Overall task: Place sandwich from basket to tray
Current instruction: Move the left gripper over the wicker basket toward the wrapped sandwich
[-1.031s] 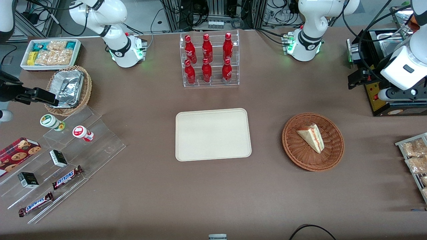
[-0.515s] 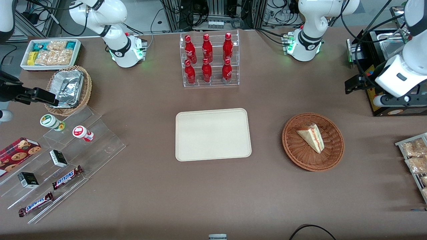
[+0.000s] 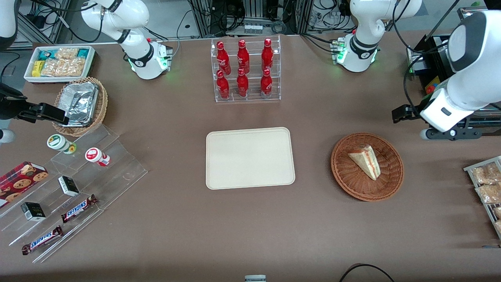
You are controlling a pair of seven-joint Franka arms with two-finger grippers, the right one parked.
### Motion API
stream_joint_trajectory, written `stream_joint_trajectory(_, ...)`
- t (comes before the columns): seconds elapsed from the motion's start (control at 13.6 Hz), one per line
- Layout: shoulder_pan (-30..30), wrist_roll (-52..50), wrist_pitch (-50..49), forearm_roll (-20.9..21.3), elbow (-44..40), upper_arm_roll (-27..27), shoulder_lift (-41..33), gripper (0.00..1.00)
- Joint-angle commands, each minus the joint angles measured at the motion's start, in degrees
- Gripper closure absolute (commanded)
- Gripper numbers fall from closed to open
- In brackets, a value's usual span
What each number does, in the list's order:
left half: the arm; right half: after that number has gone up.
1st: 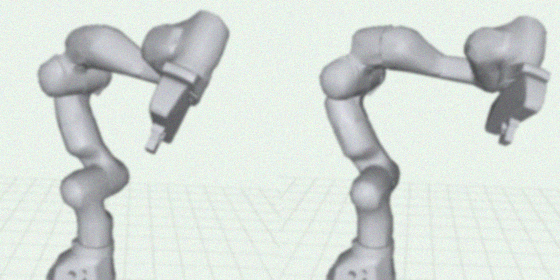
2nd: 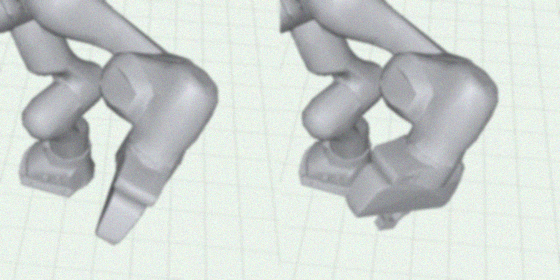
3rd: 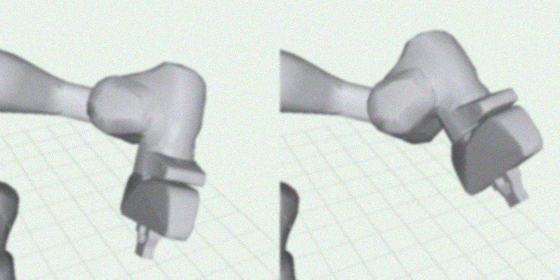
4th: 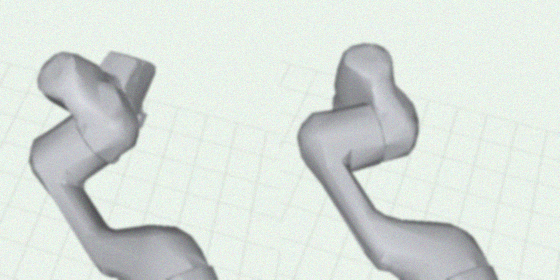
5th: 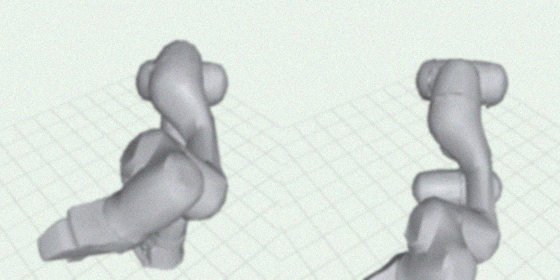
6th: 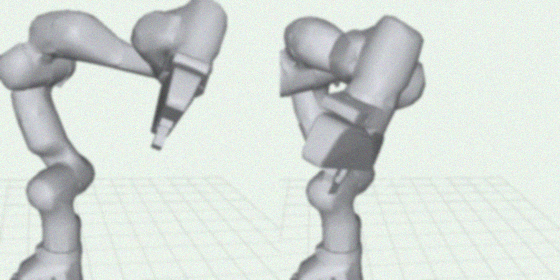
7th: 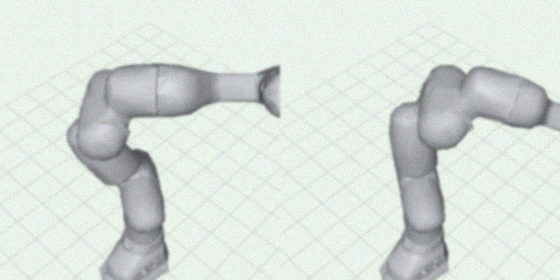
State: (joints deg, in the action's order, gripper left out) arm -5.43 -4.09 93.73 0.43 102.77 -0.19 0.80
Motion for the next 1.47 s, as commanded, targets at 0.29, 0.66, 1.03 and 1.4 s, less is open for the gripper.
stream_joint_trajectory(0.29, -0.1, 0.7, 11.1, 0.7, 10.4, -0.1, -1.2, 0.0)
stream_joint_trajectory(0.66, -0.1, 0.3, 19.2, 0.6, 16.1, -0.1, -0.6, 0.0)
stream_joint_trajectory(1.03, -0.2, -3.3, 25.7, 0.6, 19.6, -0.1, -0.2, 0.0)
stream_joint_trajectory(1.4, -0.8, -13.1, 28.9, 0.6, 19.9, 0.5, 1.6, 0.0)
